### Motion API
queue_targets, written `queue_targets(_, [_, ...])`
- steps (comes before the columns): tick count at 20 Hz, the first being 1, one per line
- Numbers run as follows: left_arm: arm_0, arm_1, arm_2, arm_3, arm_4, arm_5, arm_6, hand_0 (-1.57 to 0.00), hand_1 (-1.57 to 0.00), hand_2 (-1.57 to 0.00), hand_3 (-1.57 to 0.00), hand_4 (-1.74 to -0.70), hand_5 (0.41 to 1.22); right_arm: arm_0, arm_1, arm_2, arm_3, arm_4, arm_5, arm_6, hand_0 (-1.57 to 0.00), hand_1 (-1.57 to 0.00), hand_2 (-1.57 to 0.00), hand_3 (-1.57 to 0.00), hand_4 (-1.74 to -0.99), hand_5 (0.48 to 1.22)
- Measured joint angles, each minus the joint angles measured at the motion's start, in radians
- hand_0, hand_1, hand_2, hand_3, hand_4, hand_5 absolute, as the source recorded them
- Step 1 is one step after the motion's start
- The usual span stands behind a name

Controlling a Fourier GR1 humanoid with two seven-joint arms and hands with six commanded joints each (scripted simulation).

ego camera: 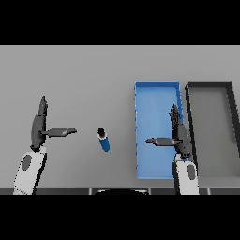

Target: Pick up the blue pipe and place it into the blue bin.

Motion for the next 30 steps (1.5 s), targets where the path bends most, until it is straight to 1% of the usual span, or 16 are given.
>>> queue_targets(6, [0.008, -0.005, -0.003, -0.004, 0.000, 0.000, -0.013, 0.00, 0.00, 0.00, 0.00, -0.97, 0.593, 0.007, 0.004, 0.005, -0.008, 0.004, -0.004, 0.002, 0.00, 0.00, 0.00, 0.00, -1.205, 0.629])
queue_targets(7, [0.044, 0.065, -0.018, 0.001, -0.006, -0.099, -0.088, 0.00, 0.00, 0.00, 0.00, -0.96, 0.592, 0.053, -0.066, 0.032, -0.044, 0.077, 0.011, -0.109, 0.00, 0.00, 0.00, 0.00, -1.201, 0.628])
queue_targets(8, [0.064, 0.117, -0.027, 0.000, -0.009, -0.167, -0.125, 0.00, 0.00, 0.00, 0.00, -0.96, 0.590, 0.081, -0.105, 0.054, -0.076, 0.128, 0.016, -0.143, 0.00, 0.00, 0.00, 0.00, -1.197, 0.627])
queue_targets(9, [0.066, 0.144, -0.033, 0.020, -0.013, -0.212, -0.149, 0.00, 0.00, 0.00, 0.00, -0.96, 0.590, 0.102, -0.123, 0.067, -0.104, 0.157, 0.015, -0.149, 0.00, 0.00, 0.00, 0.00, -1.197, 0.626])
queue_targets(11, [0.060, 0.169, -0.039, 0.033, -0.014, -0.258, -0.171, 0.00, 0.00, 0.00, 0.00, -0.96, 0.595, 0.108, -0.123, 0.098, -0.124, 0.194, 0.016, -0.117, 0.00, 0.00, 0.00, 0.00, -1.196, 0.623])
queue_targets(14, [0.076, 0.185, -0.047, 0.015, 0.003, -0.306, -0.199, 0.00, 0.00, 0.00, 0.00, -0.97, 0.594, 0.131, -0.141, 0.093, -0.148, 0.189, 0.025, -0.118, 0.00, 0.00, 0.00, 0.00, -1.197, 0.621])
queue_targets(15, [0.082, 0.194, -0.052, 0.005, 0.012, -0.332, -0.210, 0.00, 0.00, 0.00, 0.00, -0.98, 0.584, 0.121, -0.140, 0.095, -0.148, 0.190, 0.025, -0.094, 0.00, 0.00, 0.00, 0.00, -1.192, 0.621])
queue_targets(17, [0.113, 0.222, -0.081, -0.048, 0.014, -0.382, -0.216, 0.00, 0.00, 0.00, 0.00, -1.01, 0.561, 0.110, -0.141, 0.100, -0.143, 0.204, 0.021, -0.096, 0.00, 0.00, 0.00, 0.00, -1.180, 0.617])
queue_targets(19, [0.138, 0.258, -0.108, -0.094, 0.009, -0.424, -0.198, 0.00, 0.00, 0.00, 0.00, -1.05, 0.535, 0.104, -0.151, 0.095, -0.142, 0.190, 0.034, -0.095, 0.00, 0.00, 0.00, 0.00, -1.176, 0.615])
queue_targets(21, [0.144, 0.232, -0.163, -0.128, -0.012, -0.446, -0.179, 0.00, 0.00, 0.00, 0.00, -1.10, 0.510, 0.109, -0.152, 0.090, -0.140, 0.186, 0.035, -0.091, 0.00, 0.00, 0.00, 0.00, -1.173, 0.616])
queue_targets(23, [0.147, 0.222, -0.208, -0.152, -0.017, -0.477, -0.129, 0.00, 0.00, 0.00, 0.00, -1.13, 0.485, 0.114, -0.147, 0.098, -0.139, 0.200, 0.028, -0.087, 0.00, 0.00, 0.00, 0.00, -1.174, 0.618])
queue_targets(24, [0.162, 0.206, -0.236, -0.170, -0.043, -0.472, -0.130, 0.00, 0.00, 0.00, 0.00, -1.13, 0.475, 0.116, -0.141, 0.099, -0.147, 0.187, 0.034, -0.090, 0.00, 0.00, 0.00, 0.00, -1.182, 0.618])
queue_targets(25, [0.144, 0.193, -0.251, -0.167, -0.058, -0.468, -0.105, 0.00, 0.00, 0.00, 0.00, -1.14, 0.464, 0.134, -0.140, 0.103, -0.157, 0.189, 0.037, -0.102, 0.00, 0.00, 0.00, 0.00, -1.189, 0.619])
queue_targets(26, [0.142, 0.190, -0.268, -0.177, -0.069, -0.473, -0.090, 0.00, 0.00, 0.00, 0.00, -1.14, 0.455, 0.126, -0.133, 0.106, -0.159, 0.193, 0.031, -0.088, 0.00, 0.00, 0.00, 0.00, -1.195, 0.617])
queue_targets(29, [0.127, 0.143, -0.309, -0.165, -0.096, -0.472, -0.074, 0.00, 0.00, 0.00, 0.00, -1.15, 0.451, 0.109, -0.133, 0.097, -0.144, 0.190, 0.025, -0.073, 0.00, 0.00, 0.00, 0.00, -1.213, 0.625])
queue_targets(30, [0.116, 0.111, -0.326, -0.148, -0.109, -0.469, -0.078, 0.00, 0.00, 0.00, 0.00, -1.15, 0.452, 0.113, -0.130, 0.102, -0.147, 0.187, 0.031, -0.076, 0.00, 0.00, 0.00, 0.00, -1.218, 0.627])
